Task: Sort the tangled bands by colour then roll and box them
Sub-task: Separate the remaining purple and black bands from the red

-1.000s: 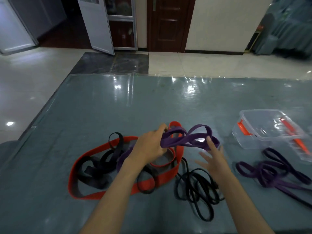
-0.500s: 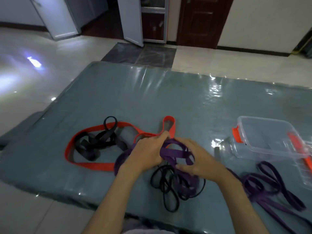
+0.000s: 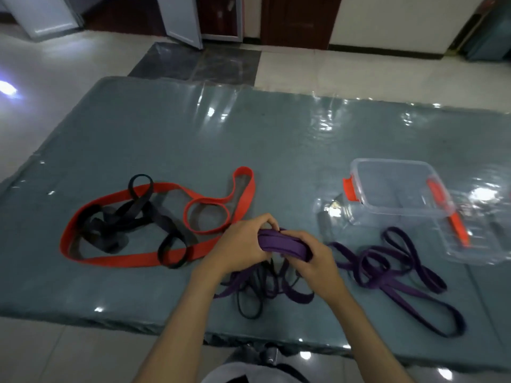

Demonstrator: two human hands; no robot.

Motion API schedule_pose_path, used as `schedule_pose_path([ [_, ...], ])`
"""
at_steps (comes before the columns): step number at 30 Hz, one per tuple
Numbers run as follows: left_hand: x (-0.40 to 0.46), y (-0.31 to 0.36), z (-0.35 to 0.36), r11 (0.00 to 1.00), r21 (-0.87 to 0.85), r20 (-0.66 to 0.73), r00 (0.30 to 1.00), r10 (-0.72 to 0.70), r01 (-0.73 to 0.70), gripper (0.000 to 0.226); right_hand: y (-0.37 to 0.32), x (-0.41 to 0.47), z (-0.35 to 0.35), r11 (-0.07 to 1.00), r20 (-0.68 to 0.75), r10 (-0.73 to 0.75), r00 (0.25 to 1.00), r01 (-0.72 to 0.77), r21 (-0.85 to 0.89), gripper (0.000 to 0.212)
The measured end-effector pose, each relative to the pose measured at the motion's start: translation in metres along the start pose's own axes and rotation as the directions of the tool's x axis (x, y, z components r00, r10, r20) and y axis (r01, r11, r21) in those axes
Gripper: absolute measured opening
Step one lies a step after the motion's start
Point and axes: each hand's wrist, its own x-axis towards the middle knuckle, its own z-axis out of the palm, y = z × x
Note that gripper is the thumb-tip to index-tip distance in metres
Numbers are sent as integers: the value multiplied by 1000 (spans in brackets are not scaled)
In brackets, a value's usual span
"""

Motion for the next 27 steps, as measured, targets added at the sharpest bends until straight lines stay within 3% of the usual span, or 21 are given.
schedule_pose_path([
  [4,29,3,33,985,-171,190,980,68,-35,63,21,-13,-32,994,-235,90,968,-102,-40,46],
  [8,53,19,66,959,-267,306,936,173,-90,84,33,-27,-66,966,-353,224,908,-160,202,47],
  [12,68,27,83,938,-346,417,890,183,-31,86,52,-37,-104,888,-434,396,809,-217,405,38],
  [16,81,50,118,830,-554,360,919,162,71,64,81,-39,-148,825,-404,506,762,-291,485,17],
  [18,94,64,144,796,-598,302,946,115,95,63,95,-38,-169,797,-357,541,762,-327,507,24],
  [20,108,76,170,793,-596,246,969,31,127,58,110,-38,-192,783,-312,558,769,-362,506,29],
  [24,134,87,225,807,-559,157,980,-121,189,27,146,-43,-234,748,-250,599,760,-421,513,25],
  [27,141,96,261,803,-533,142,964,-226,267,23,183,-45,-257,743,-204,632,747,-510,433,20],
])
